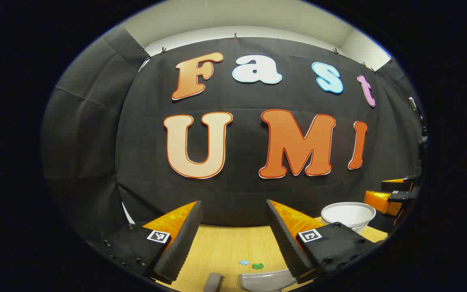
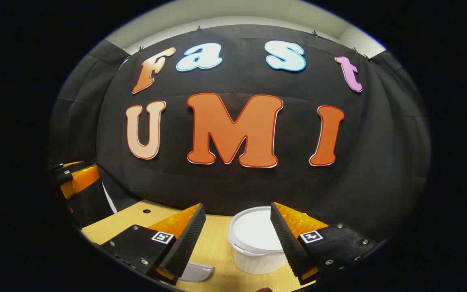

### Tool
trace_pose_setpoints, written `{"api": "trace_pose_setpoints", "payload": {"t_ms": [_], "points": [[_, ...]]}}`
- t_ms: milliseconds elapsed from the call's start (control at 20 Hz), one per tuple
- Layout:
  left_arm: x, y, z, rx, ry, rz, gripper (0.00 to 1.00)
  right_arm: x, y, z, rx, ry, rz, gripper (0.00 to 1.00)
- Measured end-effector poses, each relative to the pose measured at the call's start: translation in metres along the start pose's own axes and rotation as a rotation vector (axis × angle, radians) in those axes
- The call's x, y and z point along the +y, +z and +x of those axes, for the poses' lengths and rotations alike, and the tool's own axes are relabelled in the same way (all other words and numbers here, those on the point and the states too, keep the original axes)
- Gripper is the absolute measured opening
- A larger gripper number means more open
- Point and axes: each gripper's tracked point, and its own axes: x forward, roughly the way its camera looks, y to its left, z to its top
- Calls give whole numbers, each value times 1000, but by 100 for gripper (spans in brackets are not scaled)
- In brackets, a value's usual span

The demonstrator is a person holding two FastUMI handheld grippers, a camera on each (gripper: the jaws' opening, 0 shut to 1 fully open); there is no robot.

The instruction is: Pick up the small broom and dustpan from the desktop, sweep the trash into the dustpan with the broom, and then empty the trash into the garbage bin.

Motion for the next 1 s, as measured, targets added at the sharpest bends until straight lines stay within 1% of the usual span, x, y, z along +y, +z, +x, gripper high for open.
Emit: {"api": "trace_pose_setpoints", "payload": {"t_ms": [300,550,750,1000], "points": [[-6,-6,-9,25,25,-1,99,2,-7,-1,17,44,13,97],[-12,-13,-17,51,61,1,99,4,-11,-2,25,98,26,97],[-12,-25,-26,93,107,2,99,5,-30,0,83,146,37,97],[-12,-51,-42,171,154,9,99,4,-51,-3,135,193,42,97]]}}
